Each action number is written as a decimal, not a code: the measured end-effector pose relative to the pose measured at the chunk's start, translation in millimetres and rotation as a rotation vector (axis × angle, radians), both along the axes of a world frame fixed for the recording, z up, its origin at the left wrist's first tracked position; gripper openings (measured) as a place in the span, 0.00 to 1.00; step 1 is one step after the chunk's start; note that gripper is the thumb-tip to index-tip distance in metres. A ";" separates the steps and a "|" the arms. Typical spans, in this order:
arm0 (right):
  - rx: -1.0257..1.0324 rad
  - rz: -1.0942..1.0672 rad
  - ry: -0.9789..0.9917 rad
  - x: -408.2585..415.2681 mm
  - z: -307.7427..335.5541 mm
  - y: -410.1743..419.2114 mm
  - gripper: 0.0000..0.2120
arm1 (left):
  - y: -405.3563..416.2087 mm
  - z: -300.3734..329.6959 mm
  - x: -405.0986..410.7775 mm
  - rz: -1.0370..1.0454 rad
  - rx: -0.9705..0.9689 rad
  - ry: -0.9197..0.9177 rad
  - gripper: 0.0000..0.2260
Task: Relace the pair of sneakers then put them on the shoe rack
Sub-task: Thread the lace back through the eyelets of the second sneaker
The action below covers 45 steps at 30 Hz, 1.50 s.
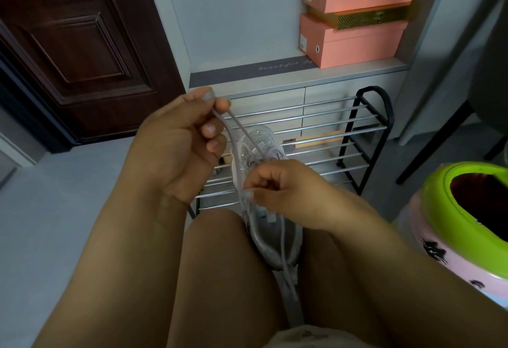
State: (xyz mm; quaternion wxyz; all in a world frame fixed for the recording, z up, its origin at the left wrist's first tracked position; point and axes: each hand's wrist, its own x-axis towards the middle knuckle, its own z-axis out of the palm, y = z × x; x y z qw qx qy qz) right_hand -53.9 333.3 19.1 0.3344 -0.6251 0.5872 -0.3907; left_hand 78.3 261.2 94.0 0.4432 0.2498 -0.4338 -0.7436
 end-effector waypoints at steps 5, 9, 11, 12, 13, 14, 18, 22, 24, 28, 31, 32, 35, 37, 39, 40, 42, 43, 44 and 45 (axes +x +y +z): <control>0.108 0.014 -0.147 -1.0 -5.9 -3.2 0.10 | -7.6 -5.0 3.5 0.028 0.065 0.048 0.09; 0.115 -0.019 -0.049 1.4 -7.7 -3.1 0.08 | -9.3 -6.7 3.0 0.021 0.090 0.059 0.08; 0.124 -0.036 -0.030 1.3 -7.7 -2.5 0.11 | -11.3 -7.2 3.4 0.030 0.102 0.072 0.08; 0.125 -0.052 -0.084 1.6 -7.9 -2.8 0.11 | -13.3 -8.0 4.1 0.039 0.109 0.077 0.07; 0.117 -0.080 -0.183 2.1 -7.7 -3.7 0.10 | -15.8 -9.8 5.3 0.056 0.112 0.070 0.07; 0.093 -0.121 -0.290 2.3 -7.4 -4.8 0.09 | -18.6 -12.9 6.6 0.086 0.103 0.034 0.06; -0.068 -0.287 -0.504 -2.6 -3.9 -6.7 0.10 | -17.1 -32.5 8.8 0.262 0.017 -0.403 0.06; -0.089 -0.385 -0.534 -0.7 -6.2 -8.6 0.10 | 5.2 -46.7 5.3 0.072 -0.018 -0.616 0.07; -0.123 -0.423 -0.402 2.3 -9.9 -10.4 0.10 | 14.3 -51.2 1.4 -0.070 -0.011 -0.621 0.09; -0.164 -0.435 -0.080 6.8 -13.0 -8.9 0.10 | 15.5 -58.4 -2.6 -0.020 -0.068 -0.628 0.10; -0.176 -0.424 -0.032 7.5 -11.7 -7.7 0.08 | 10.6 -58.8 -2.4 0.025 -0.062 -0.638 0.10; -0.181 -0.417 -0.023 7.2 -11.0 -7.6 0.08 | 10.2 -58.0 -3.0 0.020 -0.056 -0.639 0.09; -0.208 -0.396 0.019 7.5 -6.7 -5.7 0.15 | 12.7 -57.7 -4.6 -0.019 -0.030 -0.642 0.10; -0.198 -0.398 0.028 8.8 -6.1 -5.5 0.15 | 12.2 -60.2 -4.0 -0.023 -0.031 -0.637 0.10; -0.161 -0.415 0.025 9.4 -7.4 -6.2 0.10 | 8.2 -60.4 -1.7 0.020 -0.038 -0.629 0.09; -0.133 -0.429 0.030 9.4 -7.8 -6.2 0.08 | 3.9 -60.0 0.5 0.062 -0.042 -0.612 0.08; -0.078 -0.446 0.040 9.5 -8.0 -5.8 0.09 | -8.6 -56.2 6.8 0.186 -0.055 -0.565 0.08; -0.053 -0.441 0.037 9.7 -7.9 -5.4 0.10 | -15.4 -52.1 10.9 0.257 -0.059 -0.525 0.08; -0.030 -0.432 0.031 10.2 -7.5 -4.9 0.12 | -23.6 -48.9 15.4 0.326 -0.064 -0.473 0.08; -0.008 -0.424 0.027 10.7 -7.1 -4.5 0.12 | -30.9 -44.6 20.0 0.392 -0.057 -0.417 0.08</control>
